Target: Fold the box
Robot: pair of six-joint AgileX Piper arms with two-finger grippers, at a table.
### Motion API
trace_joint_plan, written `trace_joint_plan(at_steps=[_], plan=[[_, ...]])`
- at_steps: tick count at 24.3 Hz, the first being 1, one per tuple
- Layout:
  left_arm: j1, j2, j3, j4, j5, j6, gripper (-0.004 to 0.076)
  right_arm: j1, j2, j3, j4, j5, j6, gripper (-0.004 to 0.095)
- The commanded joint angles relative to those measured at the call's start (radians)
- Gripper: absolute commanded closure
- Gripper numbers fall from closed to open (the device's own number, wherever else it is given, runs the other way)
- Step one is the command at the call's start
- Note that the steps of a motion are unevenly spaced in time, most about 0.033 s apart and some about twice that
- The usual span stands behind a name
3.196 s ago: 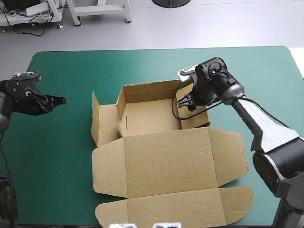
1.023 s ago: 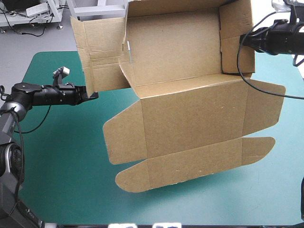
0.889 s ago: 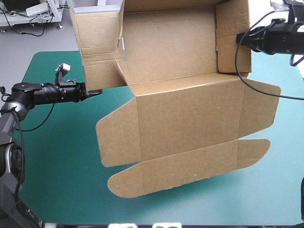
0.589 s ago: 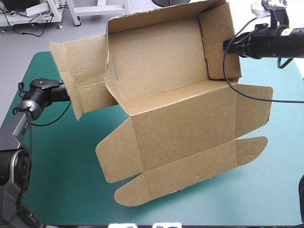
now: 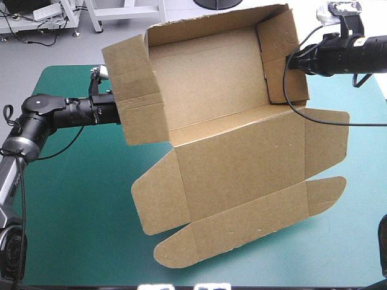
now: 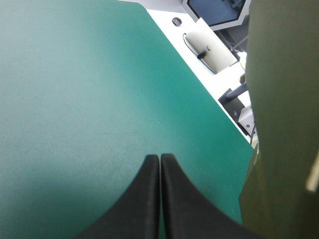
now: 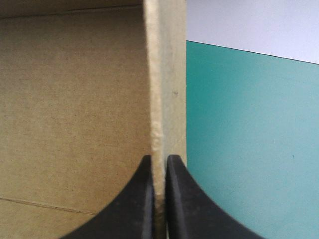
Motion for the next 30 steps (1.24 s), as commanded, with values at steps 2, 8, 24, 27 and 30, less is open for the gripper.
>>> trace_joint_plan(at_steps=[2,8,24,27,30], plan=[[-0.006,-0.076,-0.028,-0.063,0.048,-0.018,0.0729,-0.002,-0.028,-0.024,0.040,-0.012,0.015,0.0932],[-0.003,-0.080,-0.028,-0.010,0.018,-0.028,0.0729,-0.002,-0.028,-0.024,0.054,-0.005,0.015,0.0931],[0.047,-0.091,-0.032,-0.055,0.056,-0.024,0.0729,-0.002,-0.028,-0.024,-0.004,-0.010,0.031,0.0932],[0.055,-0.091,-0.032,-0.116,0.106,-0.019,0.0729,-0.002,-0.028,-0.024,0.000,-0.013,0.031,0.0932],[0.055,-0.091,-0.032,-0.143,0.126,-0.006,0.0729,-0.002,-0.028,-0.024,-0.002,-0.013,0.031,0.0932]])
